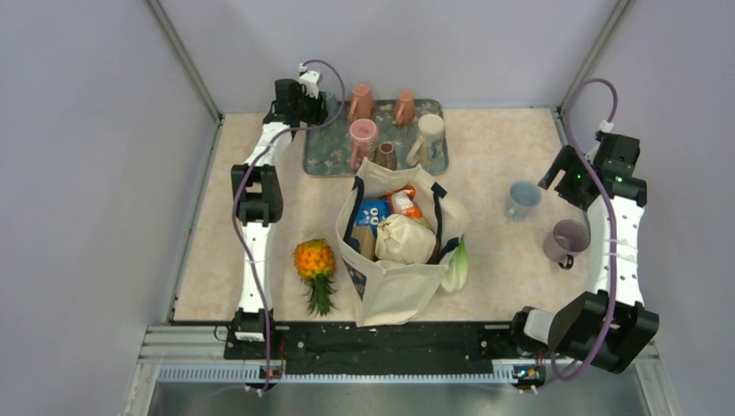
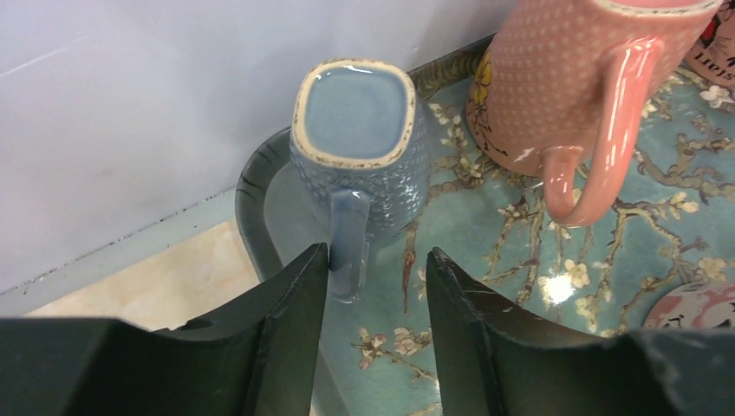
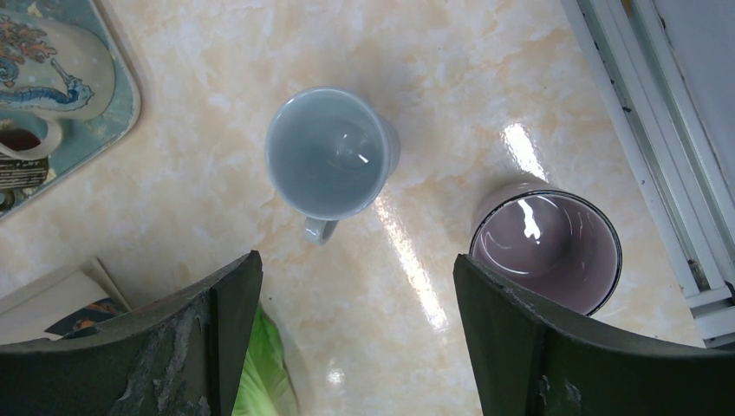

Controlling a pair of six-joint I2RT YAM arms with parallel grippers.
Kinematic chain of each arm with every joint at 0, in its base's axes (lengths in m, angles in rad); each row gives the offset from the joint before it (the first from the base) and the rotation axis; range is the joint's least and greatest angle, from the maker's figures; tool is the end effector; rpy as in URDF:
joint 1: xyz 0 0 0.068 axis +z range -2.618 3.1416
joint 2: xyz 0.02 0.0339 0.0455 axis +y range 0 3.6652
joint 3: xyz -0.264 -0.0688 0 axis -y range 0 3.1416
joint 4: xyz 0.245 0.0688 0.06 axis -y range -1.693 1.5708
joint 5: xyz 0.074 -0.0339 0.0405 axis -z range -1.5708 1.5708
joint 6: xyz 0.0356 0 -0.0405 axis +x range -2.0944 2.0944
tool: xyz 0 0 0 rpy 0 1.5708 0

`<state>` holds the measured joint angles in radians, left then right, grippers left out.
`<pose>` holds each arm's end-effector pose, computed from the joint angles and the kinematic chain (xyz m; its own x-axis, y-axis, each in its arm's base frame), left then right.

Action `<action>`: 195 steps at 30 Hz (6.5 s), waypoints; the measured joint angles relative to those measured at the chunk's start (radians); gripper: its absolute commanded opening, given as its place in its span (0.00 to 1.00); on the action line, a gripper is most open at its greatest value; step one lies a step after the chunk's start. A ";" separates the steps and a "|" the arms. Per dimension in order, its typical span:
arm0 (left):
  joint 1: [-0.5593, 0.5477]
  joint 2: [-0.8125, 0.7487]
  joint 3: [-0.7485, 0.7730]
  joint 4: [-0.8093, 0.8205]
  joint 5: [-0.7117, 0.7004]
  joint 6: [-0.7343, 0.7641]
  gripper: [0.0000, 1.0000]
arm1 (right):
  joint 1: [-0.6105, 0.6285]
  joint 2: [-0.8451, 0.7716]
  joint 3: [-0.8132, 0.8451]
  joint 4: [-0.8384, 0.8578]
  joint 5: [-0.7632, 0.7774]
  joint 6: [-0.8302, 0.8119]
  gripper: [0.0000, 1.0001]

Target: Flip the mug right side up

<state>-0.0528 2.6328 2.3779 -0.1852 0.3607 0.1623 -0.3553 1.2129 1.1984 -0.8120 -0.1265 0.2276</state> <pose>0.5984 -0.0442 0.1927 -0.3603 0.1704 -0.9171 0.4321 0.9018 -0.0022 0.2335 -0.0819 0.3368 -0.6121 0.4658 -0.6390 0.4137 0.8773 0.2433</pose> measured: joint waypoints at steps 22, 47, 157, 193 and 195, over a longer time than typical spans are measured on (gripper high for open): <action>-0.020 -0.033 -0.160 0.014 -0.038 -0.030 0.19 | 0.000 -0.018 0.013 0.000 0.000 -0.002 0.81; -0.113 0.047 0.107 -0.023 -0.091 0.204 0.50 | 0.000 -0.022 0.047 -0.015 -0.002 -0.019 0.81; 0.003 -0.448 -0.705 -0.024 -0.014 -0.019 0.54 | 0.000 -0.133 0.083 -0.057 -0.122 -0.022 0.82; 0.018 -0.459 -0.538 -0.231 0.044 -0.259 0.00 | 0.183 -0.167 0.064 0.073 -0.310 0.167 0.82; 0.023 -0.478 -0.538 -0.238 0.051 -0.278 0.00 | 0.222 -0.174 0.051 0.104 -0.322 0.198 0.82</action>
<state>-0.0303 2.1544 1.8400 -0.4236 0.4118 -0.1162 -0.1337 1.0393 1.2495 -0.7078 -0.4488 0.4252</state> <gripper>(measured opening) 0.184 0.817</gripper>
